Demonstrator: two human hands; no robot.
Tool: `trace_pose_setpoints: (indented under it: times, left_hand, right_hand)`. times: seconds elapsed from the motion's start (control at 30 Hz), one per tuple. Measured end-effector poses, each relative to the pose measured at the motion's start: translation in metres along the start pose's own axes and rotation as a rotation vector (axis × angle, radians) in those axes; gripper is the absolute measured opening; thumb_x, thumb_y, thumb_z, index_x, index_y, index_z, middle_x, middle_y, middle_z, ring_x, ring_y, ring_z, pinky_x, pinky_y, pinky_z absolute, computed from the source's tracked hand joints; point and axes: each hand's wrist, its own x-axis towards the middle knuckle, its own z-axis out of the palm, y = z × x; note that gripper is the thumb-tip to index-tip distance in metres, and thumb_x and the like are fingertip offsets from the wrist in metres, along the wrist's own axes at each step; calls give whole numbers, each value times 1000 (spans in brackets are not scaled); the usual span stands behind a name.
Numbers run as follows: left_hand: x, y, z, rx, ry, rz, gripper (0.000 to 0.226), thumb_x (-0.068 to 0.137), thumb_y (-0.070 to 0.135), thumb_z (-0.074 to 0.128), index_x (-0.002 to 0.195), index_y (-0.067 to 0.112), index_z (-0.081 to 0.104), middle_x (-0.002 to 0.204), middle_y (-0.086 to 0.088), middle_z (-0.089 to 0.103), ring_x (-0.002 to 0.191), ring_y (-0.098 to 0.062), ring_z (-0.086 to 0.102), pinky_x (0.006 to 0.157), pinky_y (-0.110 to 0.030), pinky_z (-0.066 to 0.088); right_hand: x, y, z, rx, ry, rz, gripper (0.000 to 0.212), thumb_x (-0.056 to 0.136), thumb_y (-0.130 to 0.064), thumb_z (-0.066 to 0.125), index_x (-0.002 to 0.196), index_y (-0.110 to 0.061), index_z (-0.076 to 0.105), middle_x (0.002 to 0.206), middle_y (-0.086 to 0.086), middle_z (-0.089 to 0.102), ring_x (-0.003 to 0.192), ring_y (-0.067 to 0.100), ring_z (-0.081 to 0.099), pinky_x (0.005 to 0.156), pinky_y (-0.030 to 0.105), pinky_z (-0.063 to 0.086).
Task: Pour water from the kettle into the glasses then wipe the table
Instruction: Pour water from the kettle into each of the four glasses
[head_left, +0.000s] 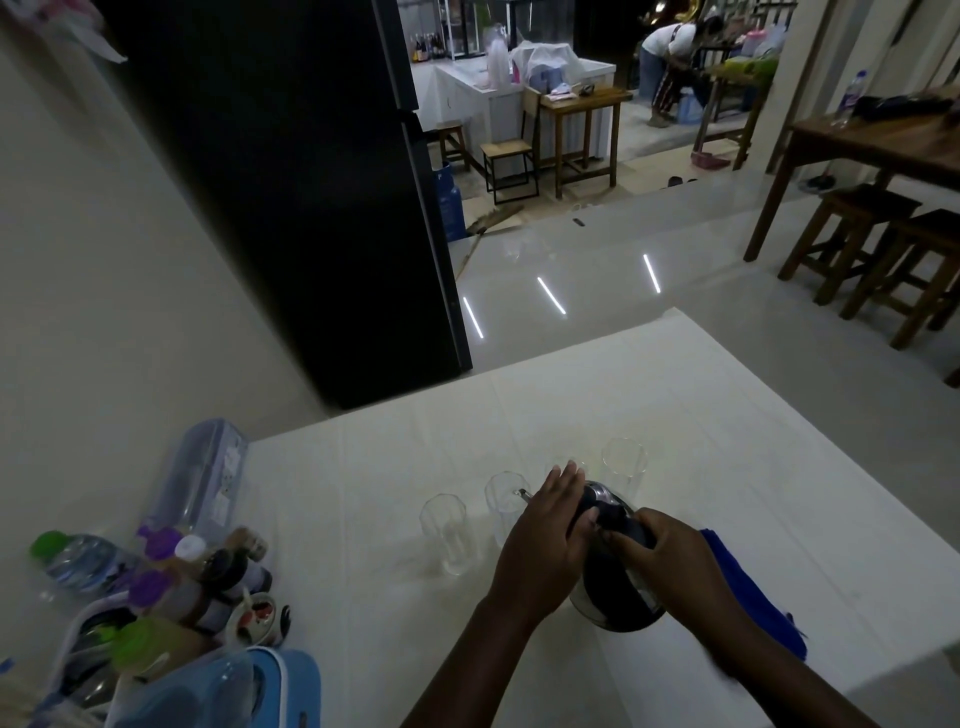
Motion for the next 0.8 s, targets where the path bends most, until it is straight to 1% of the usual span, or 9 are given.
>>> trace_pose_setpoints:
  times: [0.07, 0.17, 0.3, 0.37, 0.47, 0.53, 0.67, 0.8]
  left_hand:
    - [0, 0, 0, 3, 6, 3, 62, 94, 57, 18, 148, 25, 23, 156, 11, 21, 142, 1, 7, 116, -29, 19]
    - [0, 0, -1, -6, 10, 0, 62, 95, 56, 19, 148, 25, 24, 156, 11, 21, 142, 2, 8, 116, -29, 19]
    - [0, 0, -1, -19, 5, -14, 62, 94, 57, 18, 148, 27, 22, 155, 13, 20, 142, 3, 7, 116, -28, 18]
    - [0, 1, -1, -20, 5, -24, 64, 93, 60, 16, 148, 28, 22, 155, 13, 19, 142, 3, 7, 116, -29, 18]
    - [0, 1, 0, -31, 9, -31, 68, 91, 63, 13, 148, 28, 22, 156, 13, 20, 142, 2, 7, 116, -29, 18]
    - [0, 1, 0, -29, 8, -34, 67, 91, 63, 13, 148, 28, 22, 156, 13, 20, 142, 2, 7, 116, -28, 18]
    - [-1, 1, -1, -10, 5, -37, 62, 94, 58, 17, 148, 28, 22, 155, 15, 19, 141, 4, 6, 115, -24, 17]
    - [1, 1, -2, -20, 3, -39, 62, 94, 57, 18, 148, 28, 22, 155, 15, 18, 141, 4, 6, 115, -25, 16]
  right_hand:
    - [0, 0, 0, -7, 6, -1, 10, 82, -36, 63, 86, -29, 56, 73, -12, 59, 69, 3, 57, 59, 18, 46]
    - [1, 0, 0, -7, 16, -3, 9, 82, -35, 63, 86, -30, 56, 70, -17, 56, 68, 0, 55, 59, 17, 45]
    - [2, 1, 0, -17, 16, -20, 9, 82, -34, 63, 86, -31, 56, 72, -16, 57, 69, -1, 55, 63, 19, 48]
    - [3, 0, 0, -21, 17, -23, 8, 82, -34, 63, 86, -31, 56, 71, -19, 56, 69, -1, 55, 64, 19, 48]
    - [3, 0, -1, -35, 14, -17, 9, 83, -34, 62, 86, -30, 55, 73, -15, 57, 70, 5, 58, 68, 23, 51]
    - [3, -1, -1, -31, 16, -16, 8, 82, -35, 62, 85, -30, 56, 73, -14, 59, 70, 5, 59, 69, 26, 53]
    - [2, -4, -3, -49, 18, -28, 8, 82, -35, 62, 78, -33, 55, 67, -15, 59, 67, 3, 58, 63, 24, 52]
    - [3, -6, -4, -52, 17, -20, 8, 82, -35, 62, 81, -31, 55, 68, -16, 57, 67, 4, 58, 64, 24, 52]
